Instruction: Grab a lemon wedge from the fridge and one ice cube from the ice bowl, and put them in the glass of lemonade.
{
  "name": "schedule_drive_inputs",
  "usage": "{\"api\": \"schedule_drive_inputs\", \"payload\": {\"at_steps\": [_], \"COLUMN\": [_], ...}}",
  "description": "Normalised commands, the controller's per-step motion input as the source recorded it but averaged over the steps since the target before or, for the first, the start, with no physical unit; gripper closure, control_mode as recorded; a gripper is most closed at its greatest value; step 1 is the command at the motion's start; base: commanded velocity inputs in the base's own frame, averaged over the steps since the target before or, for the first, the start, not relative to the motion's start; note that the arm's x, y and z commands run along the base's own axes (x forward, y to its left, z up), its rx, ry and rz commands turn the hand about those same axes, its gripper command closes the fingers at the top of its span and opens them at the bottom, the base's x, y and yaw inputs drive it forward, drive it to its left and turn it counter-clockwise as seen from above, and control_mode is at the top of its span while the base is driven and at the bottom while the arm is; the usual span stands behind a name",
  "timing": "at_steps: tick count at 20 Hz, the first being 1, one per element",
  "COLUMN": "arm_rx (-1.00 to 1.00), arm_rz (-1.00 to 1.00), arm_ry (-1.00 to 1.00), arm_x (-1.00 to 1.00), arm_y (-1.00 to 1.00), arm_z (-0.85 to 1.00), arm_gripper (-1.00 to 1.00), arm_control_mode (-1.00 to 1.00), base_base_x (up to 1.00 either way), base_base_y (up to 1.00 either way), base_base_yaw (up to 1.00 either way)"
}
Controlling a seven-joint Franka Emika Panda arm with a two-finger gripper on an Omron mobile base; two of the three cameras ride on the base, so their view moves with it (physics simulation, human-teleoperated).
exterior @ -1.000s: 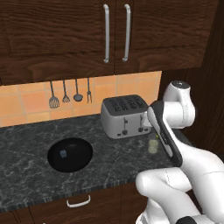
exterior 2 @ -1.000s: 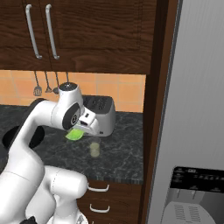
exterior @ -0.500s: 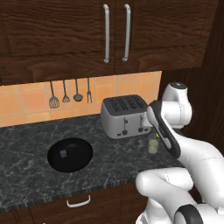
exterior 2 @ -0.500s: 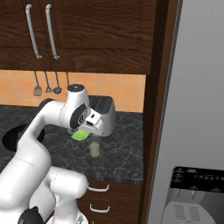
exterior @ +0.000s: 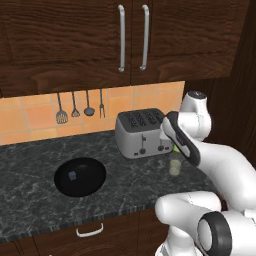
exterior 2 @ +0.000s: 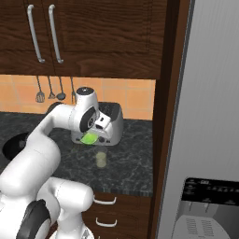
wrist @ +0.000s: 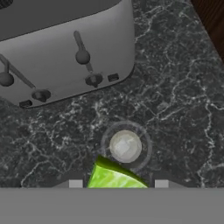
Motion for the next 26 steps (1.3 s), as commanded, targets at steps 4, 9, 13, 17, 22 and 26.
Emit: {"api": "schedule_drive_inputs", "payload": {"at_steps": [4,9,13,17,22,26], "arm_rx": [0.00,0.00,0.00,0.00,0.00,0.00], "arm_rz": [0.00,0.00,0.00,0.00,0.00,0.00], "arm_ry": [0.00,0.00,0.00,-0.02,-0.01,-0.07], "arm_x": [0.13,0.25,0.11,-0.06,0.02,0.00], "arm_y": [-0.03,-0.03,-0.14,-0.28,0.00,0.00], "arm_z": [-0.34,-0.35,-0.13,0.00,-0.20,-0.26], "arm_gripper": [1.00,1.00,1.00,1.00,1.00,1.00], "arm_control_mode": [-1.00,-1.00,-1.00,-1.00,-1.00,-1.00], "base_base_x": [0.00,0.00,0.00,0.00,0.00,0.00], "base_base_y": [0.00,0.00,0.00,0.00,0.00,0.00], "base_base_yaw": [0.00,0.00,0.00,0.00,0.00,0.00]}}
